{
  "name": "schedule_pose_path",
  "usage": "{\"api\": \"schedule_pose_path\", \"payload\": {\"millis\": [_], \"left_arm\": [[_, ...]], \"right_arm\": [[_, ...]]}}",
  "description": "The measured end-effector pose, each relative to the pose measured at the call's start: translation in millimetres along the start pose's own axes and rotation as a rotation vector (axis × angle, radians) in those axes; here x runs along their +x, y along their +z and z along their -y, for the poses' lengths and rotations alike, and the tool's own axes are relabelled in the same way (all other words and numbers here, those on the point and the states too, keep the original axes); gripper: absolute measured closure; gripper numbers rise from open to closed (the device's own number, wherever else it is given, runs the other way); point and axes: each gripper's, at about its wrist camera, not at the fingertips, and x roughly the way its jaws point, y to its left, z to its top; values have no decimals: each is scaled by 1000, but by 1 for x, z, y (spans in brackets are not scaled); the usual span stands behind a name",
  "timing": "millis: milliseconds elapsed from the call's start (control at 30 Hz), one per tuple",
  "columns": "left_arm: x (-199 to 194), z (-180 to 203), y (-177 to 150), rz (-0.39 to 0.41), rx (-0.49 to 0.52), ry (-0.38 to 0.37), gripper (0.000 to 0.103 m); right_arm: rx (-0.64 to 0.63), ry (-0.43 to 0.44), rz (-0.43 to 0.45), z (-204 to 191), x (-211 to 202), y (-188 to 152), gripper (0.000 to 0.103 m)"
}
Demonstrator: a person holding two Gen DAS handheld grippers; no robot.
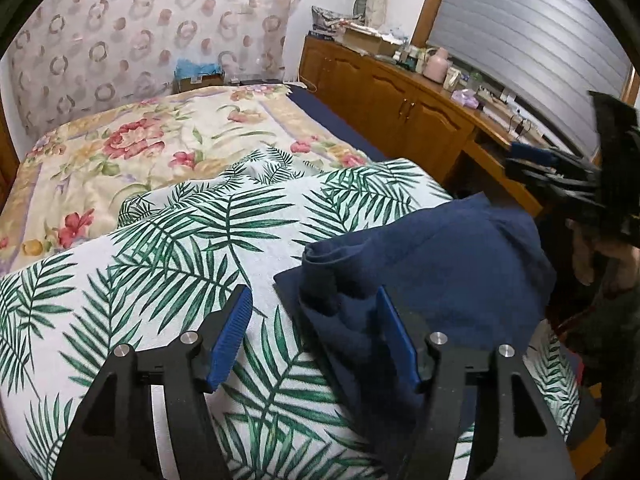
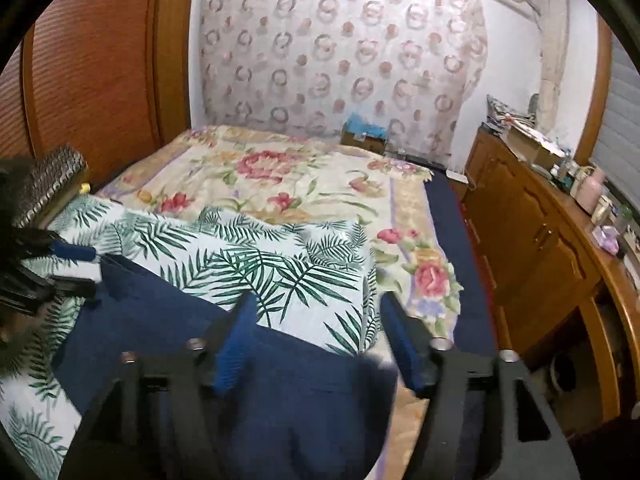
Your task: Fold small clothes
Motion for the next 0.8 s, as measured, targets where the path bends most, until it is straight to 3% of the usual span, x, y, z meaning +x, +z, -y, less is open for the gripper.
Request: {"api": "schedule_pose_path", "payload": {"millis": [300, 533, 800], "left_arm": [[22, -1, 3, -40, 2, 9, 38], [30, -4, 0, -59, -9, 8, 38], [32, -3, 2, -49, 2, 14, 38]], "right_arm": [[83, -48, -106, 4, -10, -50, 30], [199, 41, -170, 14, 10, -68, 29], [292, 176, -167, 44, 18, -66, 30]]}}
